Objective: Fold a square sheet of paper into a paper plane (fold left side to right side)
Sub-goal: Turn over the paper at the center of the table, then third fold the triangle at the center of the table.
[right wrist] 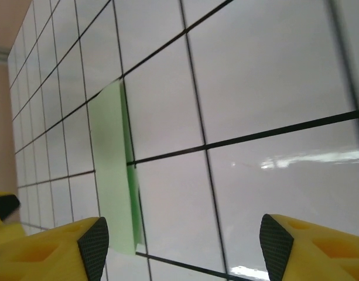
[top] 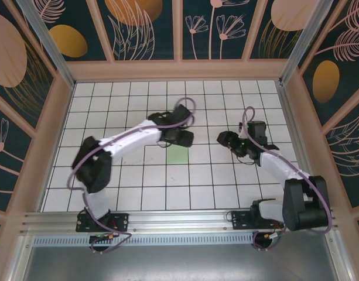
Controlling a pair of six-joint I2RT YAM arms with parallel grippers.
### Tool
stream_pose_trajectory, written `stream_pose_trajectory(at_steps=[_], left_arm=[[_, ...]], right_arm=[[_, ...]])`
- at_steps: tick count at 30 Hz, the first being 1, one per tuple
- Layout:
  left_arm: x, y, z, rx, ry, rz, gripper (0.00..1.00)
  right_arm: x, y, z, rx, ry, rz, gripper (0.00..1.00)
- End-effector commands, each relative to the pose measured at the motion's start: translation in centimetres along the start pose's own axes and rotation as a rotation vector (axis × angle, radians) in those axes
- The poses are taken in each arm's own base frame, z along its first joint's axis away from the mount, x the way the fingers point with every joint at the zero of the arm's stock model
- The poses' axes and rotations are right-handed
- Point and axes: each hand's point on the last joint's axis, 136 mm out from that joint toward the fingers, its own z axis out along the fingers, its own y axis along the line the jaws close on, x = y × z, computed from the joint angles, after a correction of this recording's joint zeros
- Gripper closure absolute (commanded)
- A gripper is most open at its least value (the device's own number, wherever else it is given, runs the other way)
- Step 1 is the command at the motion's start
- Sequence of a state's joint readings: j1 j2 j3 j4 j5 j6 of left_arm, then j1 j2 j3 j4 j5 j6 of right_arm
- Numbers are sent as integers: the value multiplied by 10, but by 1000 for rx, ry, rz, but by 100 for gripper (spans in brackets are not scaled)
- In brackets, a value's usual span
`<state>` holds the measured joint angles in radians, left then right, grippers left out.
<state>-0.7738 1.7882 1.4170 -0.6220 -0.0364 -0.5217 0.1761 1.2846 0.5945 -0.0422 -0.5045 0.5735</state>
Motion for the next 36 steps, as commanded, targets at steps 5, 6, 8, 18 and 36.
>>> stream_pose_trajectory(at_steps=[5,6,8,18,36], left_arm=[[-28,43,-43,220,-278,-236,26],[-27,50,-46,230,-300,-261,24],[-21,61,-47,260,-331,-305,23],[-1,81,-35,314,-351,-413,15],[13,76,13,342,-228,-455,20]], right_arm=[[-6,70,58,-114,57,-78,37],[-6,74,66,-110,63,-87,38],[-5,81,86,-105,89,-101,41],[-1,98,162,-22,174,-167,44],[17,58,185,113,258,-184,50]])
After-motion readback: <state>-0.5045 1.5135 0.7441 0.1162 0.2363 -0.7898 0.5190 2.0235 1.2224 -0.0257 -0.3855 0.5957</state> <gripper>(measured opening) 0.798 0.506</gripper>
